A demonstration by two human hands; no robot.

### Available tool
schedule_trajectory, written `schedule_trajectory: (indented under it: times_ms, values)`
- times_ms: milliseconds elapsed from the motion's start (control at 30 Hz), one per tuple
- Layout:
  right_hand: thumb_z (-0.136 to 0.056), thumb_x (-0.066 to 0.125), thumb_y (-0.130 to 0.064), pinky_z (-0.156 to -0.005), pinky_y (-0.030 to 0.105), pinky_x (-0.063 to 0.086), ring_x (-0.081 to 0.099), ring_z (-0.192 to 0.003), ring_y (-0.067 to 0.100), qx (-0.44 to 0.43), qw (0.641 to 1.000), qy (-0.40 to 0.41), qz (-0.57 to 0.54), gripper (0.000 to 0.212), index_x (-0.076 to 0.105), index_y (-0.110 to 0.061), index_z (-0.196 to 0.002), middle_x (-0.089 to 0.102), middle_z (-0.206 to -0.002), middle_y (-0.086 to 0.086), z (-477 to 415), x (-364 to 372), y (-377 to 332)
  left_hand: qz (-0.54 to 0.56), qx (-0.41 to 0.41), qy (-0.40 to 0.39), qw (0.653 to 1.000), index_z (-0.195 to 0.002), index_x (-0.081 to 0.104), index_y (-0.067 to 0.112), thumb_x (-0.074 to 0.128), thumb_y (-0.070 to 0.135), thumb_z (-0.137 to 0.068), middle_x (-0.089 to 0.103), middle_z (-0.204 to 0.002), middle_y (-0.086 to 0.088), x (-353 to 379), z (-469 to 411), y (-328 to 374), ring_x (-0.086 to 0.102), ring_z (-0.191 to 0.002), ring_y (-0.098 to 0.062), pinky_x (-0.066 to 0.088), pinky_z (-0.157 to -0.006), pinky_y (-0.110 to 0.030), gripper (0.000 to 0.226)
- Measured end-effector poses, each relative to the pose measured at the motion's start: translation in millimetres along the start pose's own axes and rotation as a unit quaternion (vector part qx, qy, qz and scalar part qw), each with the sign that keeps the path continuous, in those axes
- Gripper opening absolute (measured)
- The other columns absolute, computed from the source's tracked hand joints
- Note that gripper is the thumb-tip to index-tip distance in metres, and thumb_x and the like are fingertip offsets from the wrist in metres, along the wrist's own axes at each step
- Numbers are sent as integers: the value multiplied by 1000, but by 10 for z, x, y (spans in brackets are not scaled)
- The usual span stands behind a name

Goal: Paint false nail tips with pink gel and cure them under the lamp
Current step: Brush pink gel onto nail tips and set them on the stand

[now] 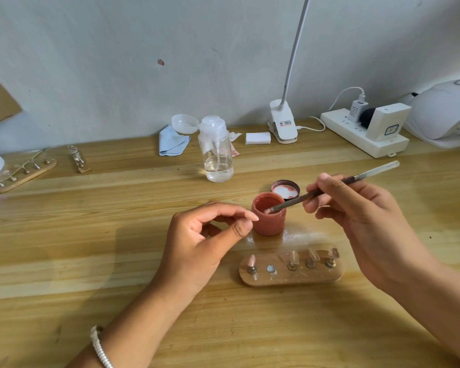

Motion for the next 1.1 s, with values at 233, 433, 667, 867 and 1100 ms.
schedule_trajectory:
  times_ms: [233, 433, 667, 867, 1100]
  values:
    - [-84, 65, -40, -69, 21, 50, 65, -75, 13, -36, 997, -72, -14, 27, 79, -17, -84, 72, -74, 8, 27, 70, -37, -15, -8, -15, 1000, -88, 79, 21, 78, 16, -81, 77, -92, 1, 7, 10, -13, 71, -89, -15, 57, -77, -34, 9]
    - [-84, 63, -38, -69, 19, 49, 65, -74, 11, -38, 996, -74, 16, 26, 76, -15, -84, 72, -73, 9, 28, 75, -41, -26, -6, -17, 999, -89, 79, 21, 76, 15, -79, 76, -91, -1, 20, 14, -15, 71, -90, -18, 56, -79, -40, 12]
    - [-83, 64, -40, -69, 19, 49, 64, -72, 12, -37, 997, -68, 1, 25, 79, -20, -81, 70, -71, 5, 3, 50, -41, -36, 3, -23, 999, -90, 80, 21, 77, 16, -80, 76, -91, 0, 23, 15, -17, 70, -89, -19, 57, -78, -38, 11]
    - [-86, 62, -37, -69, 20, 49, 64, -73, 12, -32, 996, -72, 29, 25, 79, -20, -82, 71, -72, 7, -1, 43, -33, -41, 19, -33, 998, -91, 79, 25, 78, 14, -81, 76, -92, 4, 20, 12, -16, 71, -91, -16, 54, -79, -22, 15]
    - [-84, 62, -39, -70, 20, 48, 63, -71, 11, -58, 995, -81, 16, 24, 78, -21, -81, 69, -69, 2, 6, 65, -53, -58, 15, -35, 998, -91, 80, 25, 78, 16, -80, 77, -90, 5, 22, 9, -26, 71, -91, -16, 54, -78, -24, 14]
Point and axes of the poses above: each hand's wrist, its own z-axis away from the middle knuckle, its own x-axis out of the palm, y = z × x, the point moved 2 cm from there along -z, towards the middle knuckle
